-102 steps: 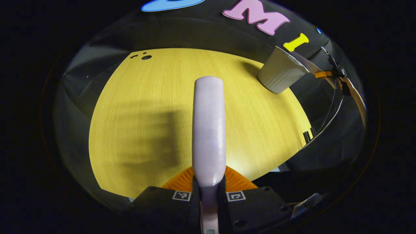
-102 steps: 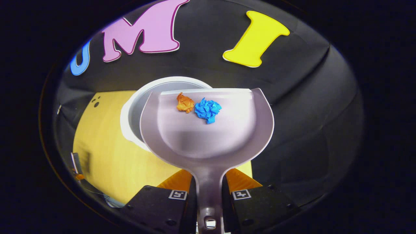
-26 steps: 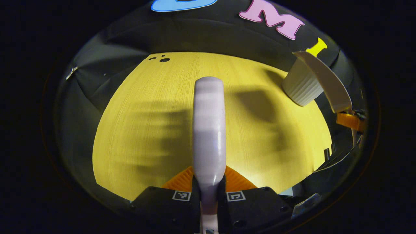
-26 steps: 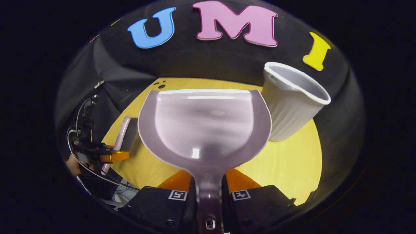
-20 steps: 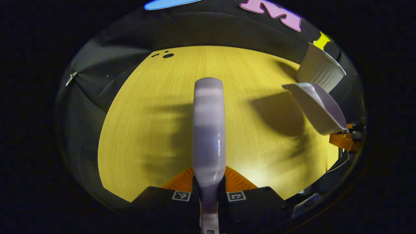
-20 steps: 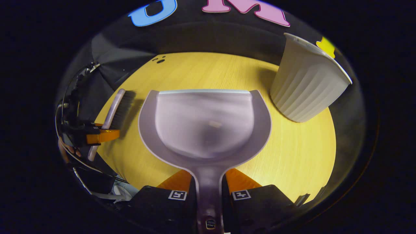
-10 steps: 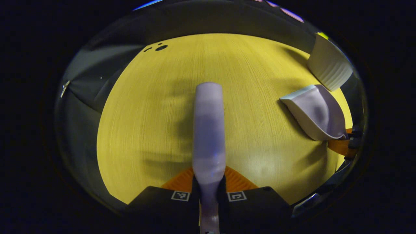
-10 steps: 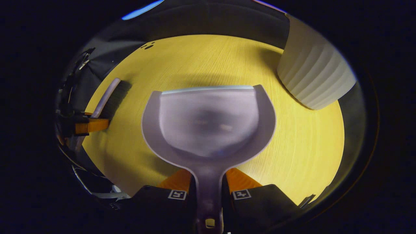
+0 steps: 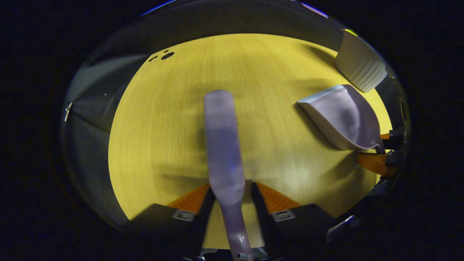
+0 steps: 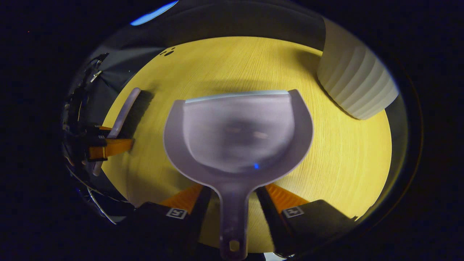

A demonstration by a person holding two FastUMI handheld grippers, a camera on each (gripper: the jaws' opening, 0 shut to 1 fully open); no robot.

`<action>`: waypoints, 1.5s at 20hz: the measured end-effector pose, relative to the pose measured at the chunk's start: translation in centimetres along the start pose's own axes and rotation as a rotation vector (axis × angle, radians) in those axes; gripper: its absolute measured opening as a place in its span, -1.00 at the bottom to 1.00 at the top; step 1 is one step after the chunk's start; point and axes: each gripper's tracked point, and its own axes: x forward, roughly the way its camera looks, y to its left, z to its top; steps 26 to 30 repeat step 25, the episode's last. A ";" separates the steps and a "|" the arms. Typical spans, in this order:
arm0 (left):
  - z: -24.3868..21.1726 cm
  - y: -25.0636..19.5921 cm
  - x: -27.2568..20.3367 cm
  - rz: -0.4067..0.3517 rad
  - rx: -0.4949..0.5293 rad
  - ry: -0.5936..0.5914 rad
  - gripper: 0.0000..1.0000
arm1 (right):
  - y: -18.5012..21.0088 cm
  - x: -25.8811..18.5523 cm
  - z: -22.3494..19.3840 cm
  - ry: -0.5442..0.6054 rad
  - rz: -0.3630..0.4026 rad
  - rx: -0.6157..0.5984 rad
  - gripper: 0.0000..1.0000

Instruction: Pick up the small broom and dustpan from the desktop, sweep the trash into the dustpan with the broom, and then empty the trash into the garbage bin.

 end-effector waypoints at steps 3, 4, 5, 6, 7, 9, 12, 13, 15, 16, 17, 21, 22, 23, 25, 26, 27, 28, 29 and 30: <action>0.5 0.0 -2.3 0.004 -0.008 -0.058 0.94 | -0.2 -2.2 0.6 -0.054 -0.016 0.039 0.99; 0.7 -0.2 -3.6 -0.001 -0.021 -0.092 0.94 | -0.1 -3.3 1.1 -0.087 -0.021 0.045 0.99; 1.1 -0.5 -5.0 -0.013 -0.037 -0.133 0.94 | -0.2 -4.6 1.5 -0.127 -0.031 0.047 0.99; 1.4 -0.7 -6.7 -0.024 -0.052 -0.177 0.94 | -0.2 -6.1 2.0 -0.172 -0.044 0.046 0.99; 1.8 -0.7 -8.5 -0.028 -0.064 -0.231 0.94 | -0.2 -7.8 2.3 -0.219 -0.057 0.046 0.99; 2.8 -0.7 -12.9 -0.013 -0.081 -0.377 0.94 | 0.3 -11.4 3.0 -0.317 -0.069 0.041 0.99; 3.9 -0.8 -19.7 0.015 -0.080 -0.620 0.95 | 0.7 -17.9 5.0 -0.508 -0.105 -0.002 0.99; 4.2 -1.0 -21.9 0.022 -0.071 -0.697 0.95 | 0.9 -20.6 5.9 -0.578 -0.116 -0.019 0.99; 3.9 -2.0 -26.5 0.039 -0.050 -0.834 0.95 | 1.7 -25.5 6.6 -0.706 -0.127 -0.034 0.99; 3.4 -2.8 -28.7 0.037 -0.043 -0.893 0.94 | 2.1 -27.9 6.9 -0.766 -0.125 -0.031 0.99; 2.9 -3.7 -30.7 0.031 -0.037 -0.944 0.94 | 2.6 -30.1 7.1 -0.824 -0.121 -0.028 0.98; 0.9 -5.9 -36.7 0.028 -0.048 -1.093 0.93 | 3.7 -36.9 6.4 -1.008 -0.102 -0.036 0.98; 0.4 -6.3 -37.3 0.030 -0.064 -1.112 0.93 | 4.0 -37.5 6.4 -1.032 -0.100 -0.043 0.97; -0.1 -6.7 -37.9 0.033 -0.077 -1.132 0.93 | 4.0 -38.2 5.7 -1.049 -0.107 -0.044 0.97; -1.4 -6.8 -37.6 0.043 -0.130 -1.135 0.93 | 3.4 -39.5 3.5 -1.069 -0.117 -0.023 0.97; -1.4 -6.8 -37.6 0.043 -0.130 -1.135 0.93 | 3.4 -39.5 3.5 -1.069 -0.117 -0.023 0.97; -1.4 -6.8 -37.6 0.043 -0.130 -1.135 0.93 | 3.4 -39.5 3.5 -1.069 -0.117 -0.023 0.97; -1.4 -6.8 -37.6 0.043 -0.130 -1.135 0.93 | 3.4 -39.5 3.5 -1.069 -0.117 -0.023 0.97; -1.4 -6.8 -37.6 0.043 -0.130 -1.135 0.93 | 3.4 -39.5 3.5 -1.069 -0.117 -0.023 0.97; -1.4 -6.8 -37.6 0.043 -0.130 -1.135 0.93 | 3.4 -39.5 3.5 -1.069 -0.117 -0.023 0.97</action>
